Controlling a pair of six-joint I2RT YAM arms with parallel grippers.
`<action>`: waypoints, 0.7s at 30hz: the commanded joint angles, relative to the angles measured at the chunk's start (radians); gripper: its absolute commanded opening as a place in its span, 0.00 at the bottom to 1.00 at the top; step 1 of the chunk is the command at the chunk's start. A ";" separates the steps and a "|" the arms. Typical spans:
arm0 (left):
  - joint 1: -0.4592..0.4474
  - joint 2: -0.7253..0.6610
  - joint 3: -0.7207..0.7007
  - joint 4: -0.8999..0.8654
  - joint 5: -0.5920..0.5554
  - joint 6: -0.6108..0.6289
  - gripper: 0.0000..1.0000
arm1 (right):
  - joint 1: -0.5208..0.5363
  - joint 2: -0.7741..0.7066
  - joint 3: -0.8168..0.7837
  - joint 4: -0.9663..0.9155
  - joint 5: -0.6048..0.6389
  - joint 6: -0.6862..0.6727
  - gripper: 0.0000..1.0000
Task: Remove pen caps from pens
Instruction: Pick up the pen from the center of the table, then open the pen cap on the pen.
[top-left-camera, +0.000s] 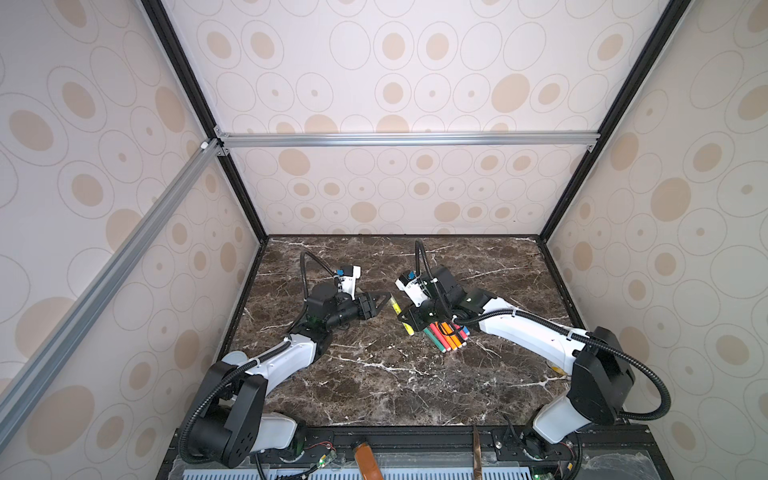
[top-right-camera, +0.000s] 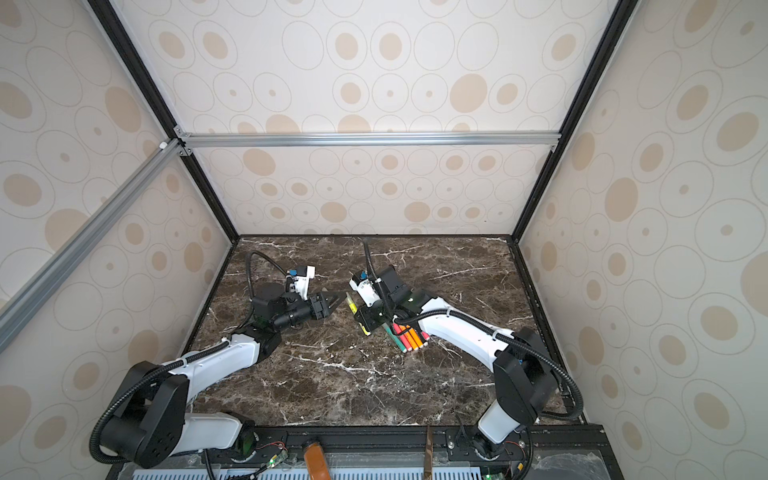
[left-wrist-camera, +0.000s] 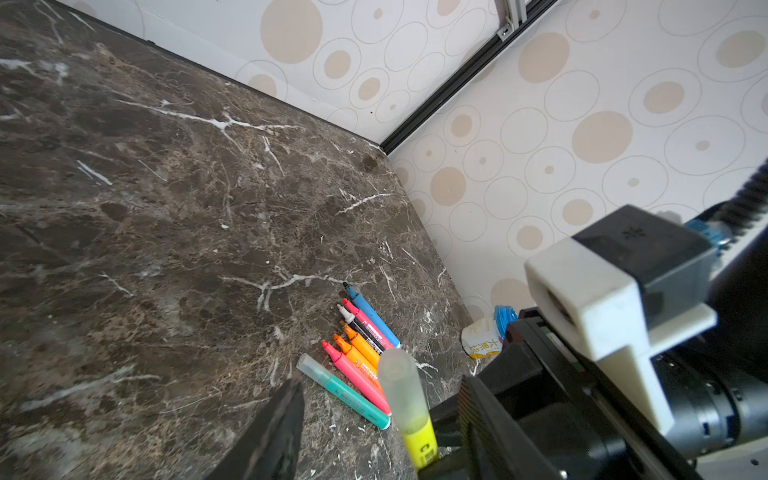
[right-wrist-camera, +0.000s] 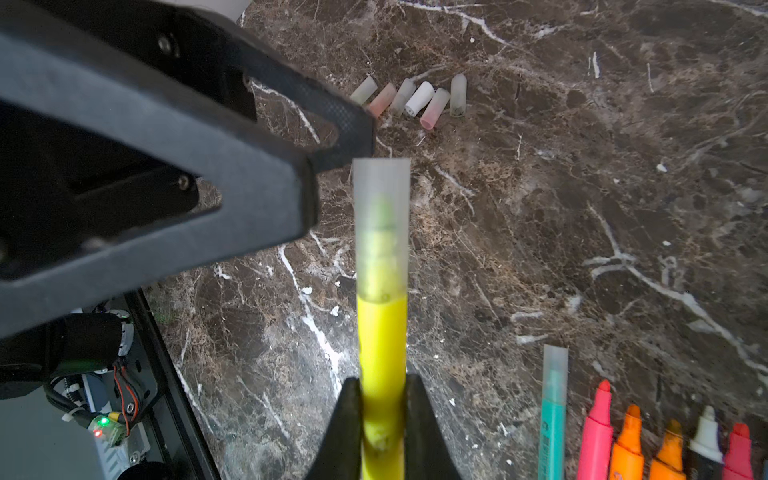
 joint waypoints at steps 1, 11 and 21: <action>-0.018 0.029 0.048 0.075 0.021 -0.034 0.56 | 0.006 0.000 0.014 0.011 -0.011 -0.012 0.00; -0.035 0.082 0.076 0.082 0.039 -0.034 0.34 | 0.006 0.005 0.019 0.027 0.013 -0.021 0.00; -0.053 0.111 0.103 0.111 0.067 -0.062 0.23 | 0.006 0.018 0.003 0.067 0.048 -0.024 0.00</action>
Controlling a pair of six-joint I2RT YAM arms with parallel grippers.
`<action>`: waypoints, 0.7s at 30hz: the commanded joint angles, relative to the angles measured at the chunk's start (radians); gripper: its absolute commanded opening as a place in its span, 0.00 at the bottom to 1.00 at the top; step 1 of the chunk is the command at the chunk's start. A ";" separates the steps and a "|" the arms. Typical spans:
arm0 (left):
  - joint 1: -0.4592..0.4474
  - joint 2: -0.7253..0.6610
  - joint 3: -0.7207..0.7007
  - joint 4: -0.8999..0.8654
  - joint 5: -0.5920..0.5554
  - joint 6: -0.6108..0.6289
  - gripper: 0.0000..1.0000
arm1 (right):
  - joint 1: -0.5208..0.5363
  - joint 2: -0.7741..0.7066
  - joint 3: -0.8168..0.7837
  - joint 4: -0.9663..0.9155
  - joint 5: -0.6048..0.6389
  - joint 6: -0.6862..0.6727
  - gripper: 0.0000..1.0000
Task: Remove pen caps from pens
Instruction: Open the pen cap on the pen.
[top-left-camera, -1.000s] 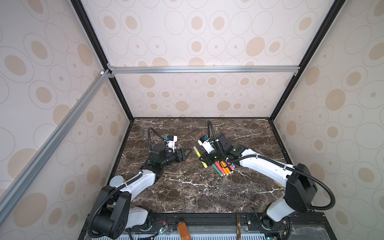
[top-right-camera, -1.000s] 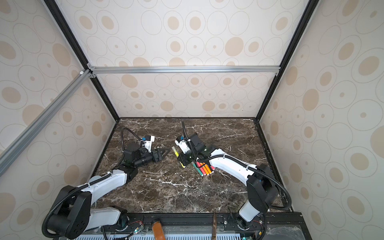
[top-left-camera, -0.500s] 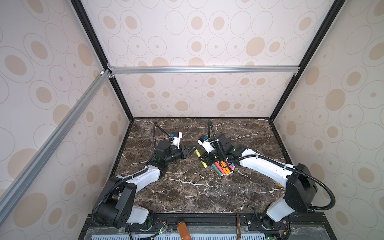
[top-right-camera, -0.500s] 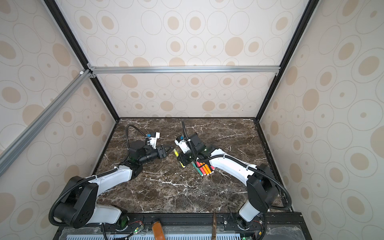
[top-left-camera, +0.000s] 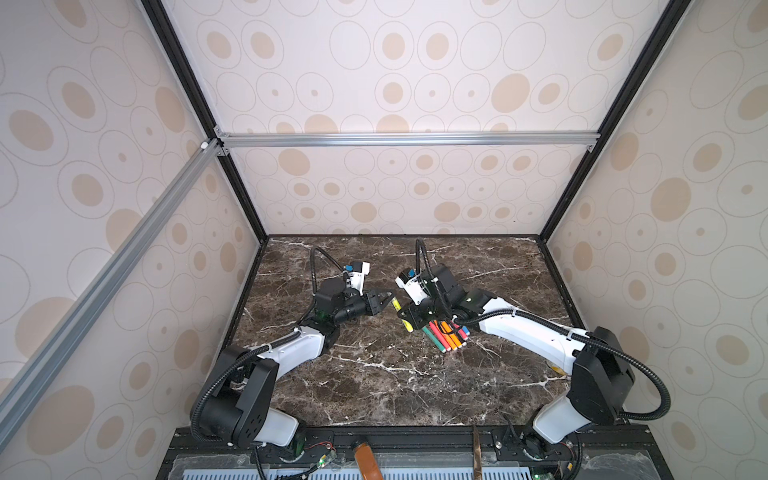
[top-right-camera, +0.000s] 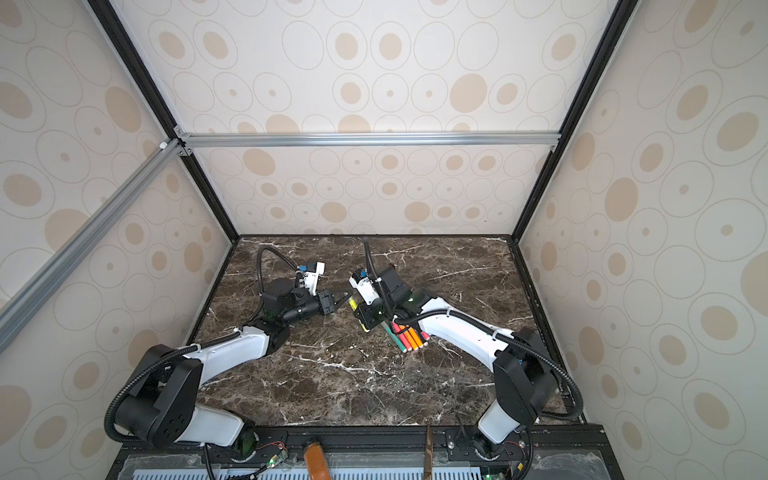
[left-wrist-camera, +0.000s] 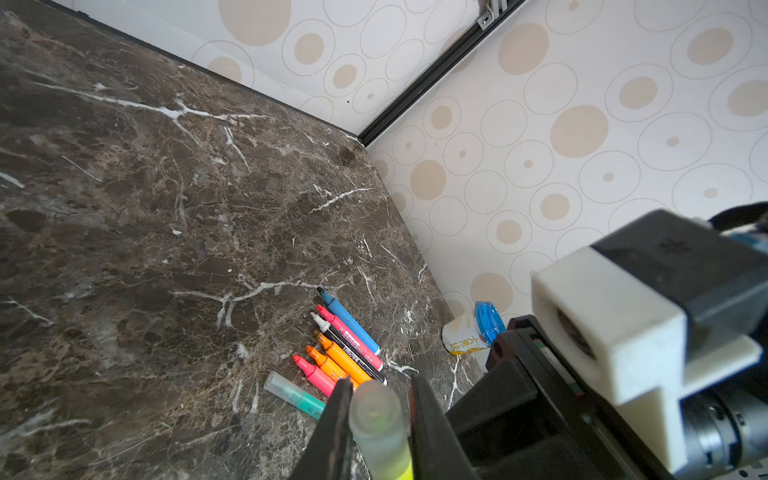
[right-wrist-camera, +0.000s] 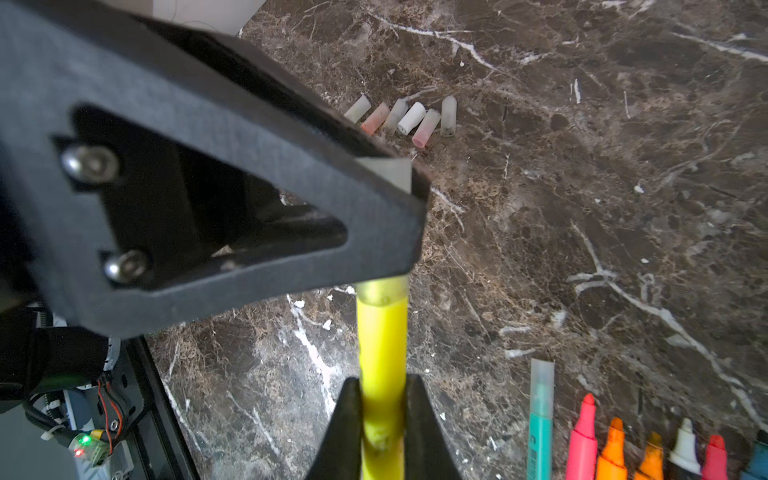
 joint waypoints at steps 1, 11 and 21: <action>-0.019 0.018 0.041 0.054 0.034 -0.027 0.22 | 0.006 0.018 0.000 0.029 0.019 -0.013 0.00; -0.030 0.032 0.041 0.102 0.049 -0.065 0.00 | 0.006 0.029 -0.014 0.050 0.035 -0.016 0.01; -0.033 0.030 0.047 0.132 0.056 -0.108 0.00 | 0.007 0.036 -0.070 0.159 0.023 0.003 0.37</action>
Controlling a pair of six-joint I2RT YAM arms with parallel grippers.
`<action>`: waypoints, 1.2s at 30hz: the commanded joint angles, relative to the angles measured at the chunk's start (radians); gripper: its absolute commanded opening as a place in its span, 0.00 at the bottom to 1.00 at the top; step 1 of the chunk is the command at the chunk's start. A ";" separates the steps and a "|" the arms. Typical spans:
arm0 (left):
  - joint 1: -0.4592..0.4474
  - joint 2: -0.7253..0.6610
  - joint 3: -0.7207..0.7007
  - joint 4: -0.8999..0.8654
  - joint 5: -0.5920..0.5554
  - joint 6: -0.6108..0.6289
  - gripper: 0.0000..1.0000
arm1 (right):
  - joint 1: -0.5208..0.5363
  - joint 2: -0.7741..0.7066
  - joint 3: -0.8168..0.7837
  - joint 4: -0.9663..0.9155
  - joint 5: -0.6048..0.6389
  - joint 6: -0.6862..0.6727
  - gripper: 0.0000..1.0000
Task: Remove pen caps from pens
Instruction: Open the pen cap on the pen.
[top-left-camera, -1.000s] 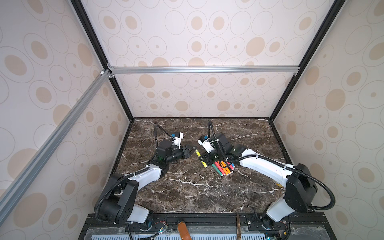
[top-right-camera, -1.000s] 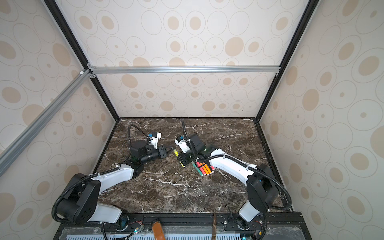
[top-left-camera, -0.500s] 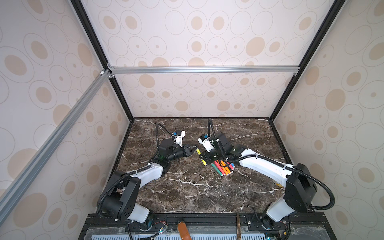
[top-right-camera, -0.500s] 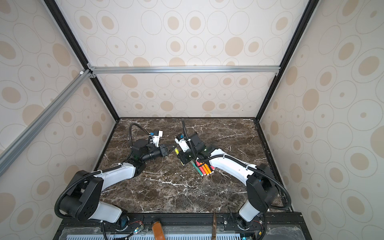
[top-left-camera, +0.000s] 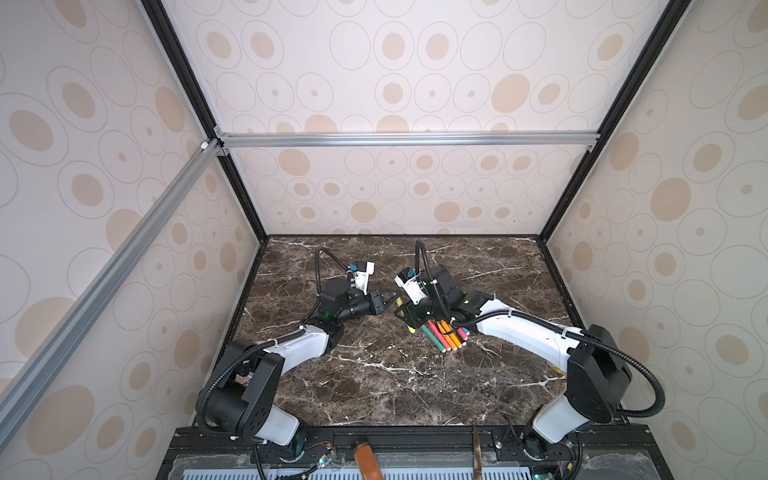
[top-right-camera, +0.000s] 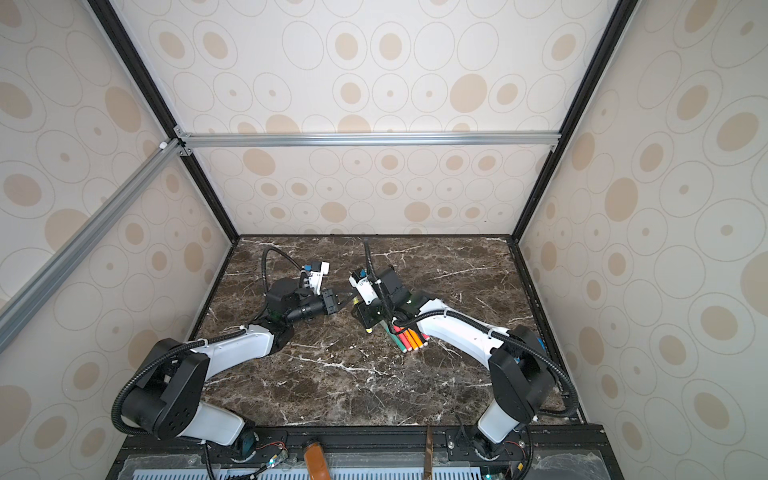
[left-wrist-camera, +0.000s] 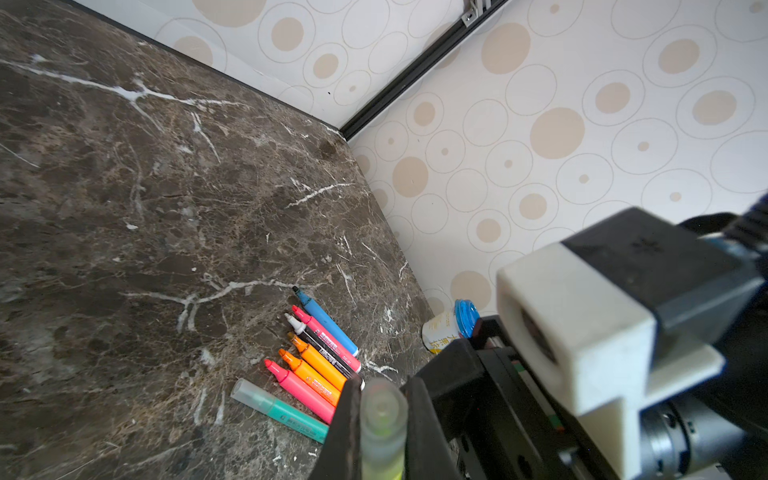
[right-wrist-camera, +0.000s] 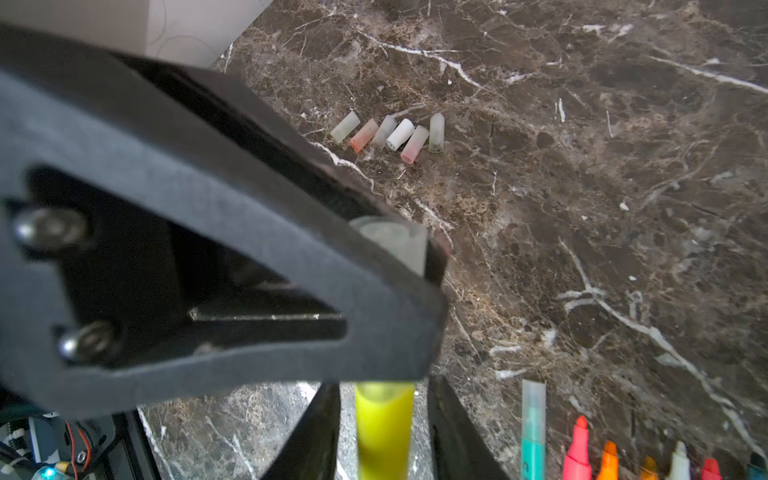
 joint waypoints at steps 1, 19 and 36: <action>-0.007 -0.004 0.041 0.066 0.027 -0.041 0.00 | 0.006 0.021 -0.034 0.078 0.001 0.008 0.35; 0.028 -0.006 0.187 -0.278 -0.139 0.203 0.00 | 0.006 -0.038 -0.142 0.110 -0.007 0.007 0.00; 0.260 0.147 0.573 -0.499 -0.247 0.349 0.00 | 0.076 -0.212 -0.372 0.119 0.065 0.060 0.00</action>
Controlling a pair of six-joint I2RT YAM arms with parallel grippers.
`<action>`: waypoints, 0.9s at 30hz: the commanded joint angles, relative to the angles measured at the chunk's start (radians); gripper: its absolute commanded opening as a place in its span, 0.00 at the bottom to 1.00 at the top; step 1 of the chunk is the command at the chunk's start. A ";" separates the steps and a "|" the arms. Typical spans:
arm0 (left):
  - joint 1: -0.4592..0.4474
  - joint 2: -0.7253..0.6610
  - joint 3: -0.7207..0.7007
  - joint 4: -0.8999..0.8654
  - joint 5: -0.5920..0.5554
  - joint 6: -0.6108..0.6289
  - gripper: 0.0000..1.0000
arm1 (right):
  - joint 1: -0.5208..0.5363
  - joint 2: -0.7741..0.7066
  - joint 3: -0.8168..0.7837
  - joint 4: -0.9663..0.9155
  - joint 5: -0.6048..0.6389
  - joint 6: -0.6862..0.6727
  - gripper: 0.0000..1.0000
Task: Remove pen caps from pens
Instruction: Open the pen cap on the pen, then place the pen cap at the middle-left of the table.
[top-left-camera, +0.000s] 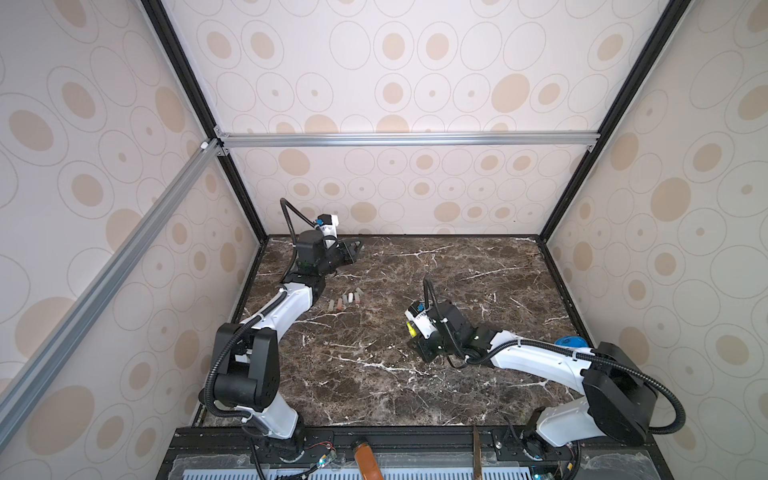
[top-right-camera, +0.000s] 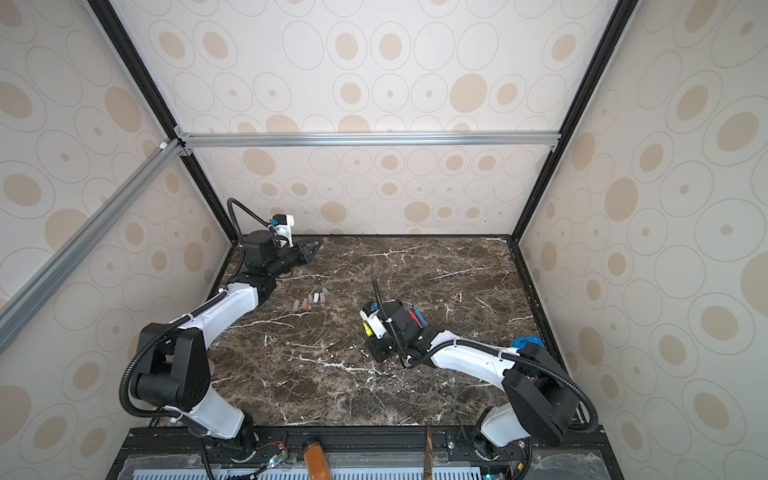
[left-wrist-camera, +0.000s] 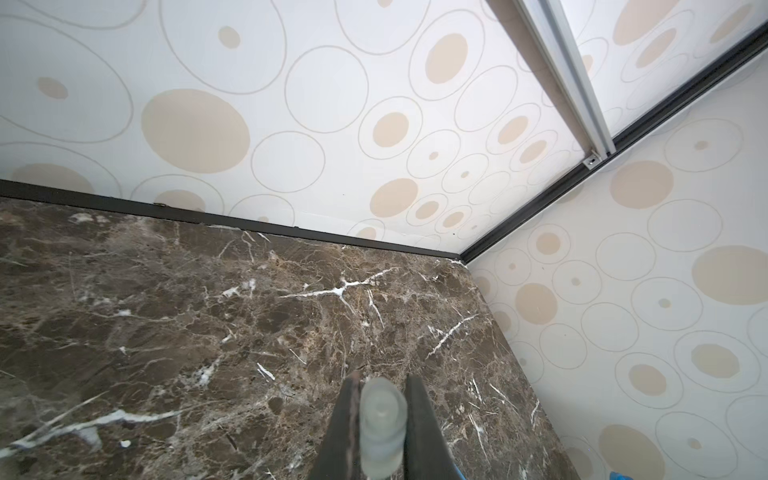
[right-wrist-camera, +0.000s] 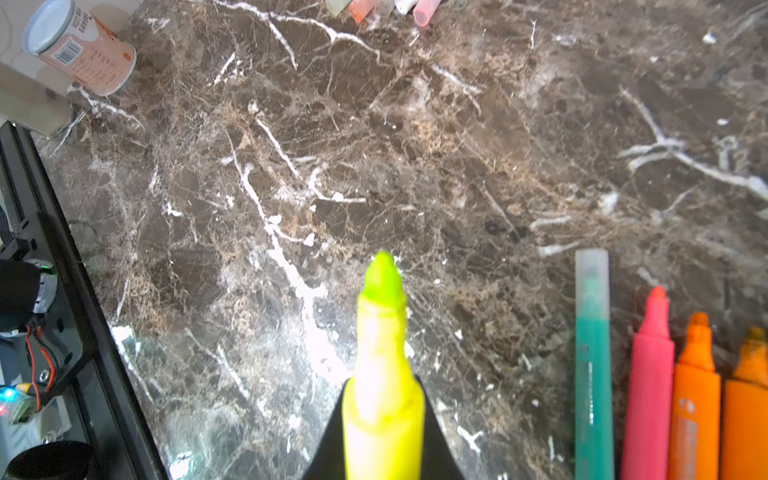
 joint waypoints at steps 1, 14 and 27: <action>0.007 0.008 0.120 -0.158 -0.075 0.106 0.00 | 0.002 -0.048 0.005 -0.039 0.037 -0.007 0.00; 0.092 0.177 0.333 -0.922 -0.539 0.448 0.00 | -0.262 0.052 0.270 -0.387 0.141 -0.089 0.00; 0.143 0.335 0.281 -0.981 -0.543 0.493 0.00 | -0.403 0.090 0.319 -0.473 0.185 -0.113 0.00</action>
